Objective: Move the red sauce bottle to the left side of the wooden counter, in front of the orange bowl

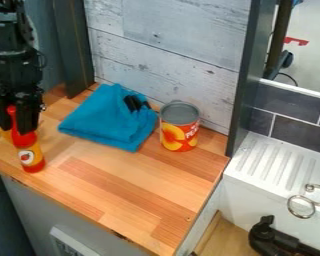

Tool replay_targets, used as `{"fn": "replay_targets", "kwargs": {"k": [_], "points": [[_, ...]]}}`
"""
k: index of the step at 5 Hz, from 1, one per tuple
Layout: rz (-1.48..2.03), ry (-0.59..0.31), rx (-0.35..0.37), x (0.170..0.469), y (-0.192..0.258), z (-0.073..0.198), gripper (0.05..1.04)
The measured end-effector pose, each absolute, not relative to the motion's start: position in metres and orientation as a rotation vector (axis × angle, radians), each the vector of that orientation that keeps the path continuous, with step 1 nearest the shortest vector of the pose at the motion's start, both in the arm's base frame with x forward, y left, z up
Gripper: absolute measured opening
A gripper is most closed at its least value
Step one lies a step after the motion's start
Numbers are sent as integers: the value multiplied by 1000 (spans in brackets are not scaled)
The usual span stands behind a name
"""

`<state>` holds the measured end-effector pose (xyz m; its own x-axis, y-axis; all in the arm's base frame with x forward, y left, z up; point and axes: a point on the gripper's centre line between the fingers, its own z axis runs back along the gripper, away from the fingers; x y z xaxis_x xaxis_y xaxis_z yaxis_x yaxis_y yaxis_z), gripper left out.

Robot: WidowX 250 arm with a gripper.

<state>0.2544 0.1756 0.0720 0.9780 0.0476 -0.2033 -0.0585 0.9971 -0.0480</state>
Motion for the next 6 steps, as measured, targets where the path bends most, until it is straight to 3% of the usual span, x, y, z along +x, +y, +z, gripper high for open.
{"fn": "replay_targets", "kwargs": {"k": [1, 2, 4, 5, 6], "points": [[65, 178, -39, 252, 174, 89, 982], [94, 159, -22, 247, 170, 110, 1006], [-68, -29, 133, 260, 114, 168, 1000], [-166, -12, 63, 271, 80, 159, 1000], [-179, 90, 1, 275, 64, 143, 1000]]}}
